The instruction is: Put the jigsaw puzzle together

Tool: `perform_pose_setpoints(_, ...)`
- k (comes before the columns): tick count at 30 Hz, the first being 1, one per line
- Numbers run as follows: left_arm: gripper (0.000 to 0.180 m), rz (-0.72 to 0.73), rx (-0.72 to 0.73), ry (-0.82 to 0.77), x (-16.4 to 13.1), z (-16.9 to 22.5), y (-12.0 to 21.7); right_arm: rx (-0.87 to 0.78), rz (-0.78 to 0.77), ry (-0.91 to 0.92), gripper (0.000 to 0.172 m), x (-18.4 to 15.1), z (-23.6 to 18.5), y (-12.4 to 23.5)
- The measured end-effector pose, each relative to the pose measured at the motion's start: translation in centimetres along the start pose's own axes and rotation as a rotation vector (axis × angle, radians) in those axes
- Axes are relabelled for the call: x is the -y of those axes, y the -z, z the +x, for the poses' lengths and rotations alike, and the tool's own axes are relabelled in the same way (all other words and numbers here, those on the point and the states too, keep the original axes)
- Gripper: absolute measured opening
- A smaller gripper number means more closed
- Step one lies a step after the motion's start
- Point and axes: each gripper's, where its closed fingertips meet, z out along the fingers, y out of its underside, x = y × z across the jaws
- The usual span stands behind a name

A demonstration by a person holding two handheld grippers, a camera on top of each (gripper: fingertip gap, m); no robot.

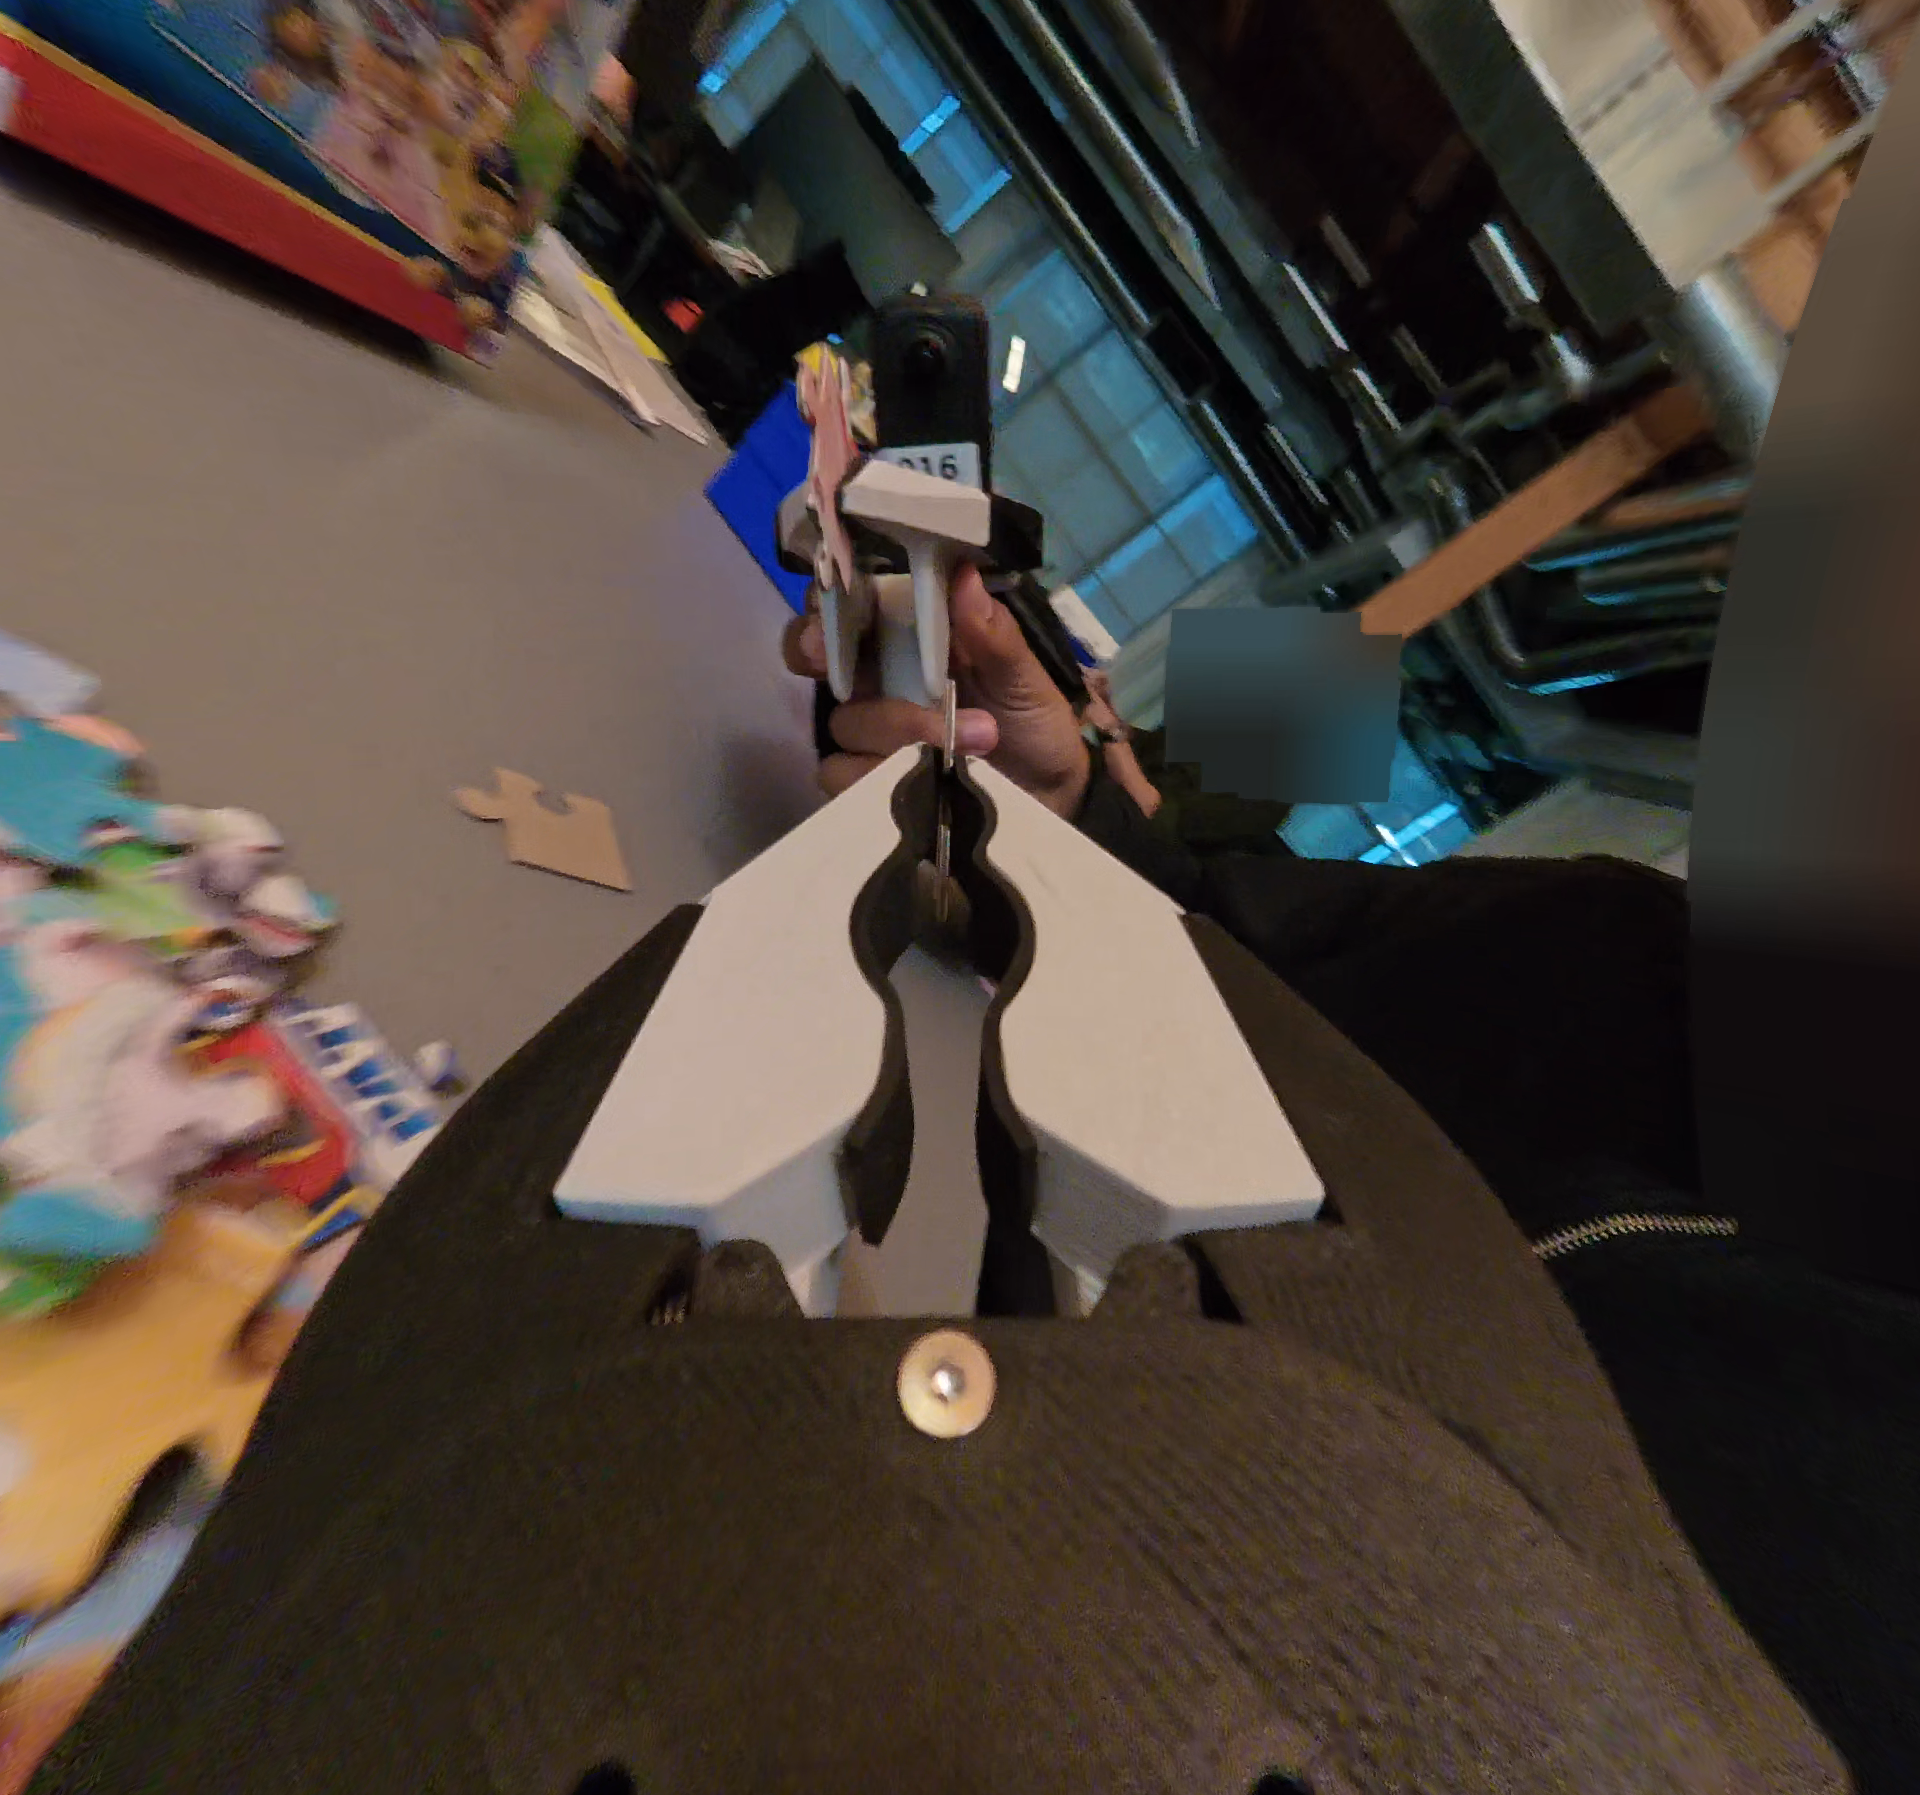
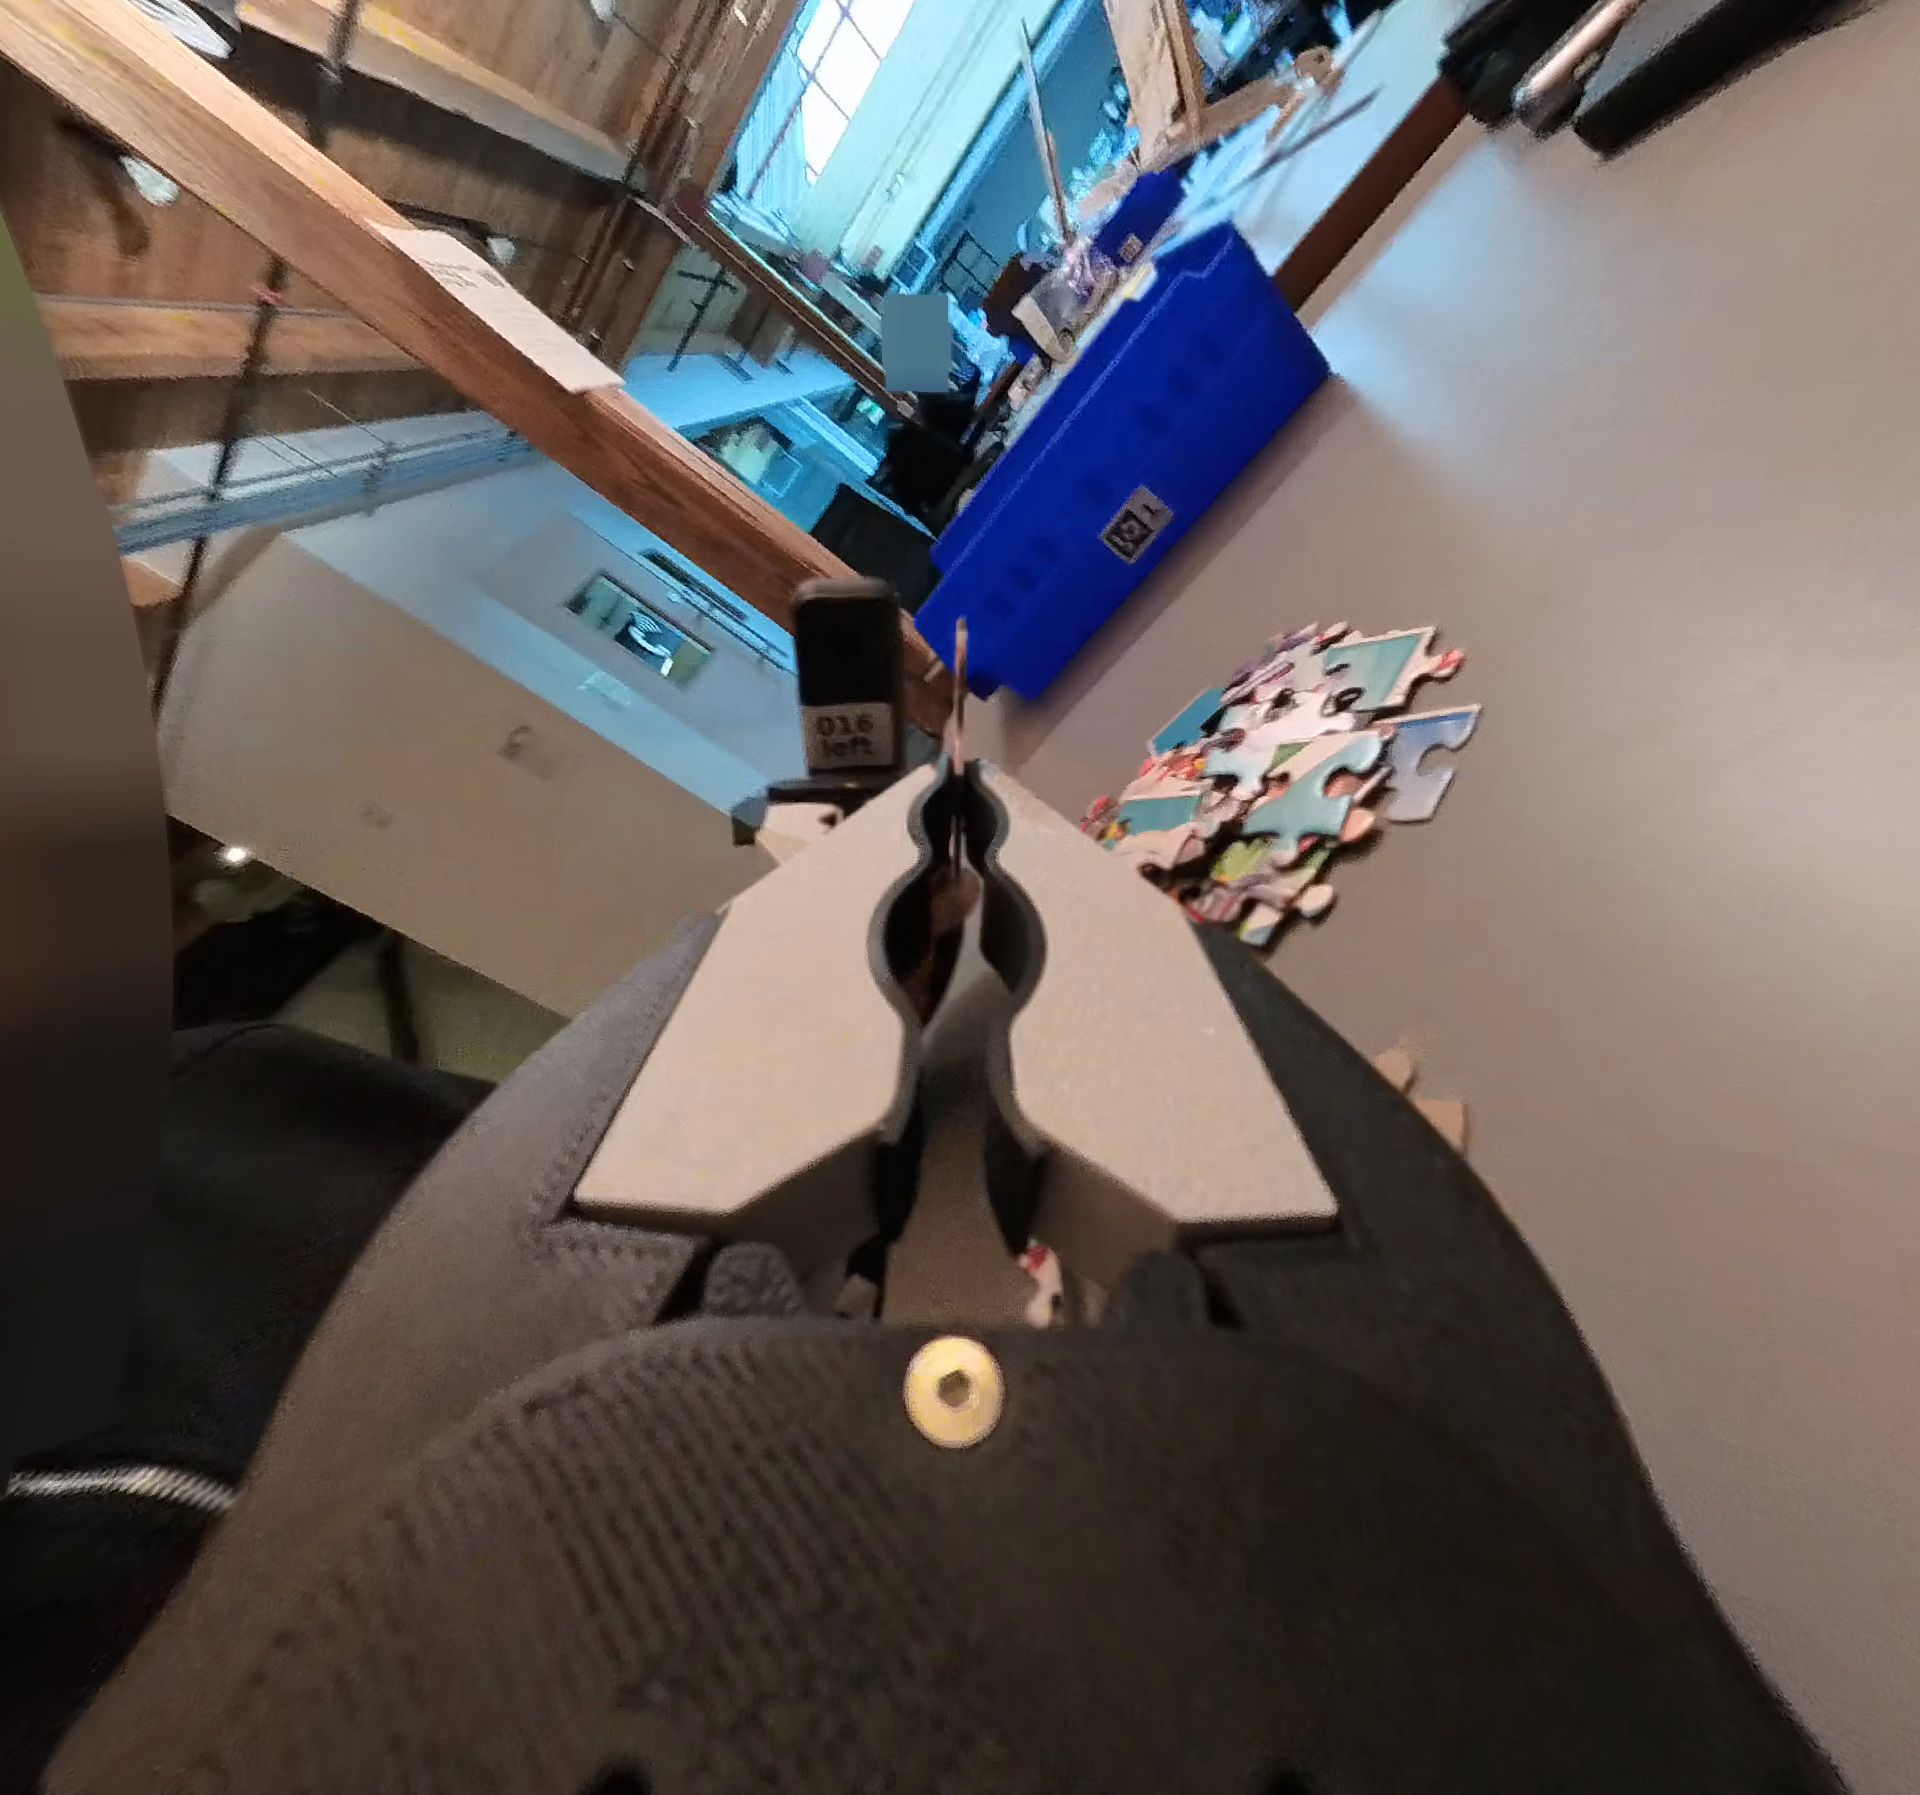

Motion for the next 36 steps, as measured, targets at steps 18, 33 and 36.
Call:
perform_pose_setpoints(18,0.000,-0.006,0.365,-0.028,1.8,-4.8,8.0,-0.228,-0.312,0.165,0.058,-0.5,5.2,-3.9)
perform_pose_setpoints(33,0.040,0.012,0.571,-0.197,3.9,-6.5,7.5,-0.182,-0.934,0.940,0.059,-14.2,4.7,1.6)
perform_pose_setpoints(36,0.038,-0.004,0.503,-0.237,3.6,-5.1,6.4,-0.169,-0.950,0.943,0.036,-14.3,4.5,1.8)
